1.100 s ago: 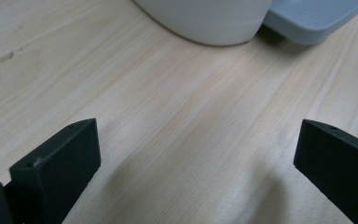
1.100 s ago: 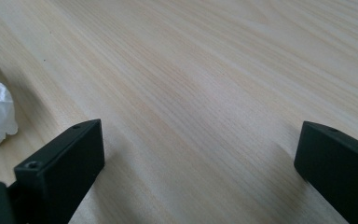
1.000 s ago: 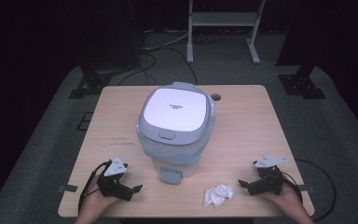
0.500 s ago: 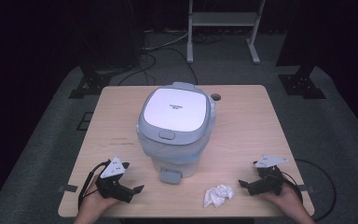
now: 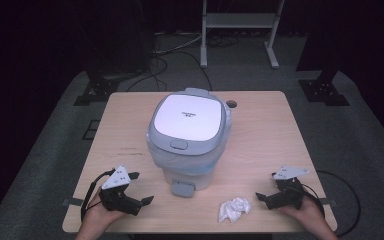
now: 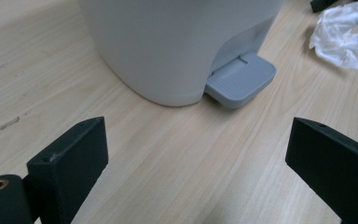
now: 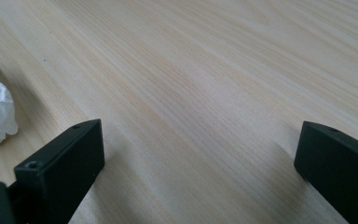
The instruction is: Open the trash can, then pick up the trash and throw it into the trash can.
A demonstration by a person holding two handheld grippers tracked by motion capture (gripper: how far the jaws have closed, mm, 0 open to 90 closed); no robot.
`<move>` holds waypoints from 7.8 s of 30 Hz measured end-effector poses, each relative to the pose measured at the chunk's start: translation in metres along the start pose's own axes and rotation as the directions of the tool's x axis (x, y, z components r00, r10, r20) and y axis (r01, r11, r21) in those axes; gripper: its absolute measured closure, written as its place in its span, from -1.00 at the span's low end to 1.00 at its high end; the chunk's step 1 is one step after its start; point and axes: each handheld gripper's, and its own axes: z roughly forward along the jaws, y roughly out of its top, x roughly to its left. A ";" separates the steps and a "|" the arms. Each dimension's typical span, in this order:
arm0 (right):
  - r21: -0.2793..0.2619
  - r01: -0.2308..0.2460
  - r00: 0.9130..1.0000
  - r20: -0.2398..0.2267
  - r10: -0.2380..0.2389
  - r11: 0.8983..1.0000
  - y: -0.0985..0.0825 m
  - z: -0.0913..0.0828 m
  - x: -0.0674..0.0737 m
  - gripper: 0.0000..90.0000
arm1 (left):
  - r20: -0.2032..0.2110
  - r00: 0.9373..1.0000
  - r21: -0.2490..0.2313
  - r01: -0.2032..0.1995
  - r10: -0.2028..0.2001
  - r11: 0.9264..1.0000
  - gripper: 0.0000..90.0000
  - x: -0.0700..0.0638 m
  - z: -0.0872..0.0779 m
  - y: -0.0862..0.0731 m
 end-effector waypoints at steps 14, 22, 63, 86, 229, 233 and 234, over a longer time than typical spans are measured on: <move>0.001 -0.001 1.000 0.000 0.001 1.000 0.000 0.000 0.000 -0.99 | 0.071 0.997 -0.055 0.011 -0.007 0.998 -0.45 -0.004 -0.016 0.020; 0.000 -0.001 1.000 -0.001 0.001 1.000 -0.001 -0.001 0.000 -0.99 | 0.118 0.993 -0.084 0.001 0.009 0.996 -0.08 -0.006 -0.023 0.031; 0.000 -0.001 1.000 0.001 0.001 1.000 -0.001 -0.001 -0.001 -0.99 | 0.229 0.970 -0.168 -0.038 0.077 0.985 1.00 -0.012 -0.061 0.100; 0.000 -0.002 1.000 0.000 0.002 1.000 -0.001 -0.001 -0.001 -0.99 | 0.249 0.964 -0.202 -0.043 0.094 0.979 1.00 -0.011 -0.060 0.146; 0.000 -0.010 1.000 0.012 0.010 1.000 -0.001 -0.001 0.000 -0.99 | -0.048 0.999 -0.085 0.011 -0.016 0.996 -0.99 0.015 -0.012 0.013; 0.001 -0.010 1.000 0.013 0.010 1.000 0.000 0.000 0.001 -0.99 | -0.070 0.997 -0.056 0.010 -0.014 0.998 -0.99 0.018 -0.005 0.004; 0.002 -0.010 1.000 0.013 0.010 1.000 0.000 0.000 0.001 -0.99 | -0.078 0.997 -0.043 0.009 -0.012 0.999 -0.99 0.020 -0.003 0.002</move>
